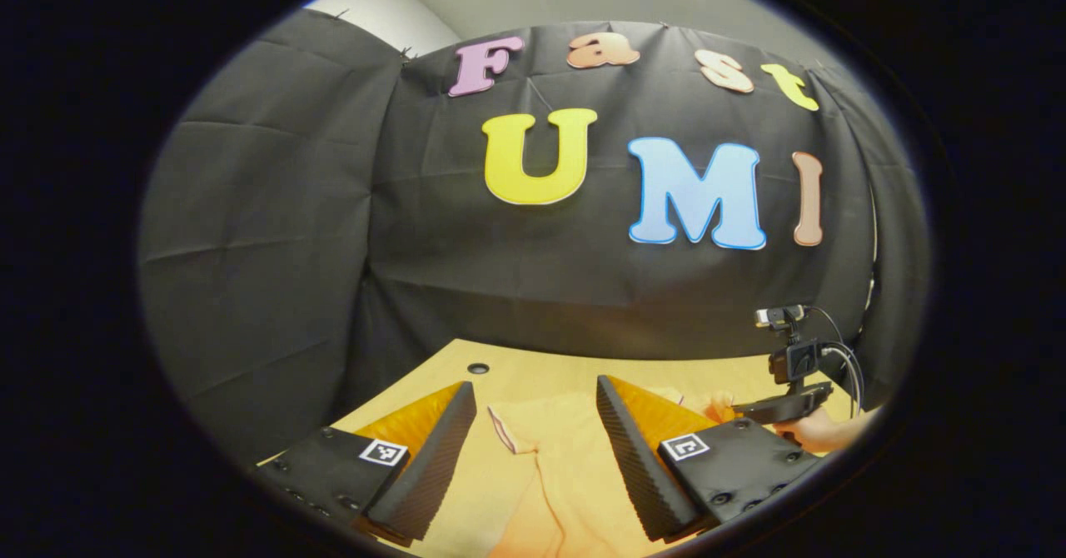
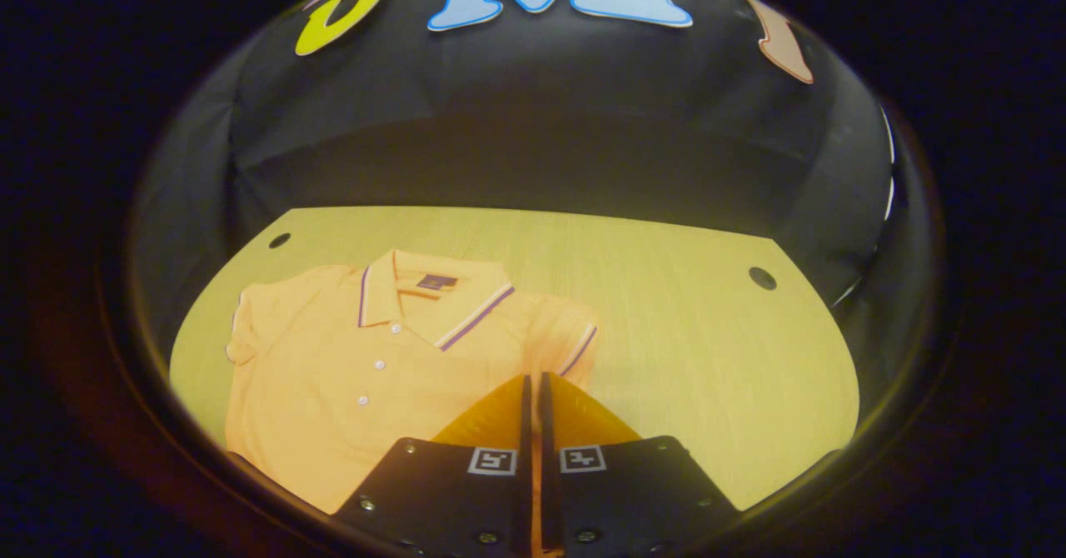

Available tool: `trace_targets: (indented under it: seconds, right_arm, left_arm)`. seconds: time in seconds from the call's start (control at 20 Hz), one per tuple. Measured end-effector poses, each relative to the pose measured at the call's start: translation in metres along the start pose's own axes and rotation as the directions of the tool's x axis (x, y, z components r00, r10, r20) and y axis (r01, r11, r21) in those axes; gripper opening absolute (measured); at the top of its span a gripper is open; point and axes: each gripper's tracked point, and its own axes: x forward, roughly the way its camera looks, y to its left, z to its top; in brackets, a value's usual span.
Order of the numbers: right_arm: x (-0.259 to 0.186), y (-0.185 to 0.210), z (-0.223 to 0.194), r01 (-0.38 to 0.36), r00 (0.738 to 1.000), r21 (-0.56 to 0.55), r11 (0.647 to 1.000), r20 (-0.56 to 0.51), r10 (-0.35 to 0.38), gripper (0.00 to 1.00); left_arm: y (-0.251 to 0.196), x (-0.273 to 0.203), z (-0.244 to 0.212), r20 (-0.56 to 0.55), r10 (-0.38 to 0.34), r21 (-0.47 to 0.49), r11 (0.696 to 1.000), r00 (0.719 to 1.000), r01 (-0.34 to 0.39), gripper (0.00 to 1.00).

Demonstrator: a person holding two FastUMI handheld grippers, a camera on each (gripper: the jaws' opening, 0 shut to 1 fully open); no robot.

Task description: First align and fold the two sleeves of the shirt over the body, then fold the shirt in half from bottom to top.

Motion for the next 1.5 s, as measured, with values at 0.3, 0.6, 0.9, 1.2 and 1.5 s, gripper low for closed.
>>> trace_targets:
  seconds: [0.3,0.6,0.9,1.2,1.5]
  right_arm:
    - [0.000,0.011,-0.011,-0.014,0.999,0.001,1.000,-0.050,0.014,0.18]
    - [-0.026,0.016,0.006,0.010,1.000,0.015,1.000,0.014,-0.011,0.71]
    - [-0.077,0.029,0.030,0.045,0.993,0.017,0.999,0.112,-0.047,0.91]
    - [-0.151,0.042,0.049,0.099,0.968,0.026,0.995,0.231,-0.102,0.91]
    - [-0.218,0.049,0.063,0.108,0.941,0.089,0.990,0.313,-0.130,0.91]
  left_arm:
    - [0.017,0.013,-0.005,-0.006,-0.002,-0.012,1.000,1.000,0.002,0.96]
    - [0.018,0.039,-0.014,-0.022,-0.061,-0.014,0.998,0.998,0.061,0.96]
    - [0.018,0.081,-0.031,-0.049,-0.149,-0.017,0.989,0.988,0.149,0.95]
    - [0.024,0.136,-0.063,-0.101,-0.207,-0.017,0.978,0.973,0.207,0.96]
    - [0.024,0.198,-0.102,-0.160,-0.185,-0.015,0.983,0.970,0.185,0.95]
